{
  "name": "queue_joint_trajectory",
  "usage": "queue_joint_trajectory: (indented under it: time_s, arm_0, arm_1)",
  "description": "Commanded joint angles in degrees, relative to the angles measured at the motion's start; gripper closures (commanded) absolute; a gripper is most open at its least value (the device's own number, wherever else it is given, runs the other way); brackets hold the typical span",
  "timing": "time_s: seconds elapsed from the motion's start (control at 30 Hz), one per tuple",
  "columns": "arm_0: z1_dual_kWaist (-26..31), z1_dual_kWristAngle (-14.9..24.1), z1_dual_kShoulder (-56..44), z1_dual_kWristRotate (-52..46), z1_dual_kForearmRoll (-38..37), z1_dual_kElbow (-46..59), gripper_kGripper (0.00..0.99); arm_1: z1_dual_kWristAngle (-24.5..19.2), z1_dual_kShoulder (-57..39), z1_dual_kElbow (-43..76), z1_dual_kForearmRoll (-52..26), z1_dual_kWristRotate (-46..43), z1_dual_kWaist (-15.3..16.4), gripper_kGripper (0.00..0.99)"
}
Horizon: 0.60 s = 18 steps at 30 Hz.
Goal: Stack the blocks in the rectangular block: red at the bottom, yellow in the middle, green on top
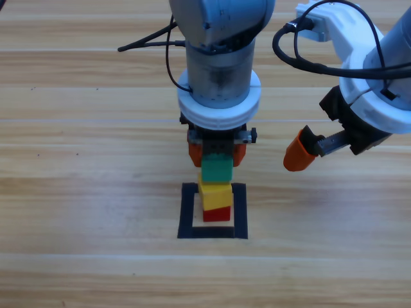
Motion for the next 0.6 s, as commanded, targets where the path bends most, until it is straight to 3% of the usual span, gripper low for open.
queue_joint_trajectory:
  time_s: [0.03,0.6]
  arm_0:
    - [-1.1,-0.6,3.5,0.7,0.2,1.1,0.990]
    - [-1.1,-0.6,3.8,0.7,0.1,1.8,0.990]
  arm_1:
    - [0.5,1.6,-0.1,0.5,-0.1,-1.1,0.002]
    - [0.7,2.5,-0.8,0.5,-0.1,-1.1,0.002]
